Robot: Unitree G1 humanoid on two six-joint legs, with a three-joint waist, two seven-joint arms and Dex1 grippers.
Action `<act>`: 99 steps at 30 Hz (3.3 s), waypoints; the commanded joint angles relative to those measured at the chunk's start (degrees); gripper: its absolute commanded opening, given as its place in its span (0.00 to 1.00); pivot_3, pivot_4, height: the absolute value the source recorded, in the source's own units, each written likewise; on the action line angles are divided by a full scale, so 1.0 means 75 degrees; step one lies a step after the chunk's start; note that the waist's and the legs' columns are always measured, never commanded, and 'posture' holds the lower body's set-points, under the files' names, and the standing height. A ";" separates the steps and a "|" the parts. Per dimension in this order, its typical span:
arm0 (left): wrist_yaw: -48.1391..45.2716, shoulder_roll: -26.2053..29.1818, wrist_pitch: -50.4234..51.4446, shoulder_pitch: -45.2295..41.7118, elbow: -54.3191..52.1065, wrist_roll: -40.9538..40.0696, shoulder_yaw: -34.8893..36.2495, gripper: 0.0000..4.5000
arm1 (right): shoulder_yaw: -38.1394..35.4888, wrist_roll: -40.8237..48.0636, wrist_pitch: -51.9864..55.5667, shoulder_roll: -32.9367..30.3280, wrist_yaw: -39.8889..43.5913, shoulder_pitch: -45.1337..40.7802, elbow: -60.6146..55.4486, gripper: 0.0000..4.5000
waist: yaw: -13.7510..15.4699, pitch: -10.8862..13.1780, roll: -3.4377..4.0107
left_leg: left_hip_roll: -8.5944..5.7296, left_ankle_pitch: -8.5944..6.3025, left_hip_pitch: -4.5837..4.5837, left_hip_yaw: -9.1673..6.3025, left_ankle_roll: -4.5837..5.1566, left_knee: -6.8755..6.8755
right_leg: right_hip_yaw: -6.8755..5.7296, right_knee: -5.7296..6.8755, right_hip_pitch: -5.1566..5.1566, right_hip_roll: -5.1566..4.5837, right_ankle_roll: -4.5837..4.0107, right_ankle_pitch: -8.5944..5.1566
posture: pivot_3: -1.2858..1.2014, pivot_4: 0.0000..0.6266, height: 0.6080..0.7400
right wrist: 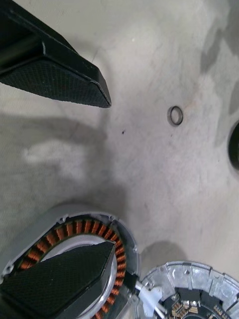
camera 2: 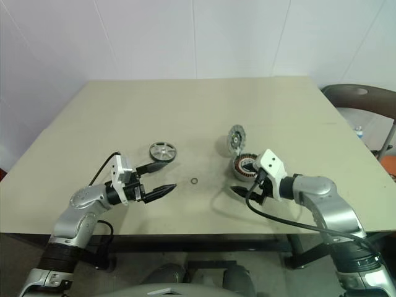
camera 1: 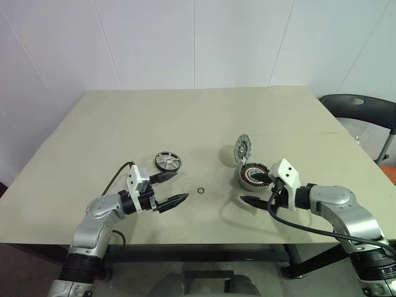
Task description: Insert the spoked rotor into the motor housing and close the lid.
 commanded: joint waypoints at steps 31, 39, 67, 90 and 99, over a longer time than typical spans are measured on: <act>0.0200 -0.0308 -0.0181 -0.0489 -0.0039 0.0222 -0.0259 1.00 | 0.1288 -0.1991 -0.0426 0.0687 -0.0588 -0.1158 0.0916 0.41 | -0.0025 -0.0002 -0.0008 | 0.0112 -0.0008 0.0064 0.0163 -0.0014 0.0005 | -0.0009 -0.0018 0.0001 0.0013 0.0005 0.0063 | 0.52 0.00 1.00; 0.0270 -0.0318 -0.0151 -0.0513 -0.0054 0.0289 -0.0296 1.00 | 0.0856 -0.0979 0.0314 0.0929 -0.0140 -0.1450 -0.0028 0.41 | -0.0021 0.0001 -0.0003 | 0.0120 -0.0024 0.0006 0.0162 -0.0020 0.0000 | -0.0008 -0.0023 -0.0068 0.0019 -0.0001 0.0111 | 0.52 0.00 1.00; 0.0351 -0.0334 -0.0136 -0.0444 -0.0101 0.0418 -0.0380 1.00 | 0.1810 -0.2315 0.0495 0.0261 -0.0689 -0.1451 0.0499 1.00 | -0.0018 0.0003 -0.0002 | 0.0121 -0.0027 0.0006 0.0179 -0.0019 0.0004 | -0.0008 -0.0040 -0.0062 0.0017 0.0005 0.0118 | 0.52 0.00 1.00; 0.0214 -0.0551 -0.0839 -0.0420 0.0536 0.0682 -0.0598 1.00 | 0.1916 -0.3023 0.1368 0.0653 -0.1751 -0.1689 0.1872 1.00 | 0.0171 -0.0012 -0.0024 | 0.0124 -0.0027 0.0058 0.0186 -0.0022 0.0026 | -0.0009 -0.0047 0.0006 0.0019 0.0005 0.0112 | 0.52 0.00 1.00; 0.0119 -0.0586 -0.1216 -0.0436 0.0934 0.0796 -0.0590 1.00 | 0.2064 -0.2717 0.1684 0.0584 -0.1093 -0.1367 0.1469 0.79 | 0.0171 -0.0026 -0.0047 | 0.0127 -0.0039 0.0077 0.0187 -0.0040 0.0018 | -0.0009 -0.0061 0.0026 0.0018 0.0009 0.0108 | 0.52 0.00 1.00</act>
